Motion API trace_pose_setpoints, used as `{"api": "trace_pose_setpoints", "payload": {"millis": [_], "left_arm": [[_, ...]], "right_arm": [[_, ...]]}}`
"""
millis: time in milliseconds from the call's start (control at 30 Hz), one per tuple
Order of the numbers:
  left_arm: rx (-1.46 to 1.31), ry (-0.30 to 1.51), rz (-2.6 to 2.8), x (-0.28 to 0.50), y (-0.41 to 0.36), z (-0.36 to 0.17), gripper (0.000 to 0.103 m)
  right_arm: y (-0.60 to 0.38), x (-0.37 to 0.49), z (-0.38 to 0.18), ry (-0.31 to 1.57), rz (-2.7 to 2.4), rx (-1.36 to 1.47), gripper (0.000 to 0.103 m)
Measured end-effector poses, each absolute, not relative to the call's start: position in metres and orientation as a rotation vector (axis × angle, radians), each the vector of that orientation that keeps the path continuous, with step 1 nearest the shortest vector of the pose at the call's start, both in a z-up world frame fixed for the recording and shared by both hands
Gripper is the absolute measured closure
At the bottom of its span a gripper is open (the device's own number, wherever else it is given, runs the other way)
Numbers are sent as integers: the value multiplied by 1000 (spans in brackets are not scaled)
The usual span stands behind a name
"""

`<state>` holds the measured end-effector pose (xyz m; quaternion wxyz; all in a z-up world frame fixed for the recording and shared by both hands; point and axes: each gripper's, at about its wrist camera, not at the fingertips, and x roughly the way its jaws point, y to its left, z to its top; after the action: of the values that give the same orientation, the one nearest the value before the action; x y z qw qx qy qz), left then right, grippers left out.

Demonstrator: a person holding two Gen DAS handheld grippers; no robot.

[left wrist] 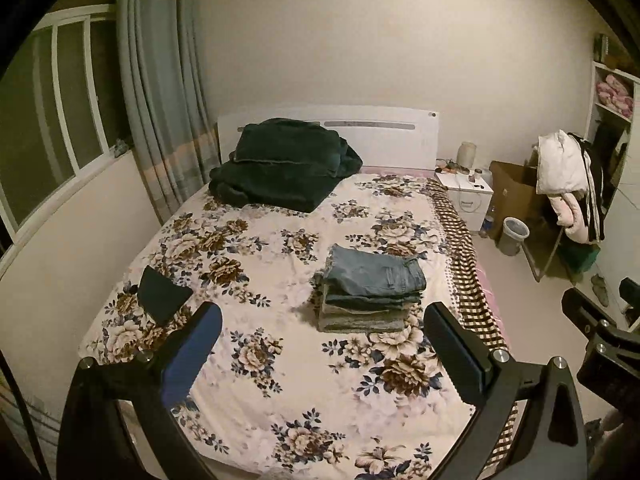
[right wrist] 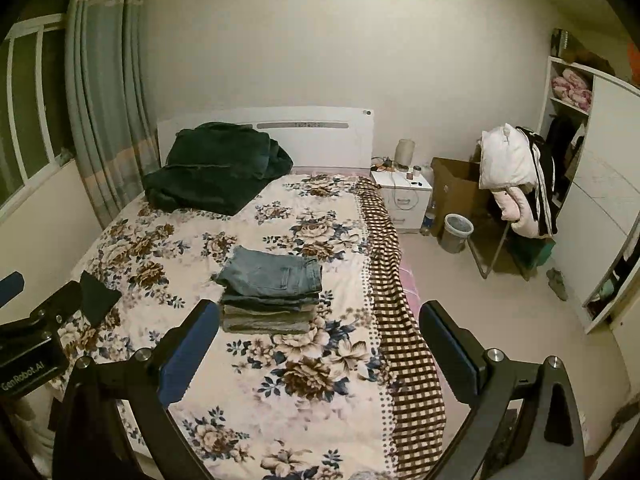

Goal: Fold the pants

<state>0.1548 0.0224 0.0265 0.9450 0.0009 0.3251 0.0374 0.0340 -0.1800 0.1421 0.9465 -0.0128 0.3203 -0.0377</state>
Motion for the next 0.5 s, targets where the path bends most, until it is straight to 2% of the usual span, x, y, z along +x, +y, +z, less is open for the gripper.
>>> {"api": "trace_pose_setpoints", "payload": {"millis": [500], "left_arm": [[14, 675, 89, 148, 26, 22, 0]], "right_arm": [[-176, 37, 139, 689, -50, -4, 0]]}}
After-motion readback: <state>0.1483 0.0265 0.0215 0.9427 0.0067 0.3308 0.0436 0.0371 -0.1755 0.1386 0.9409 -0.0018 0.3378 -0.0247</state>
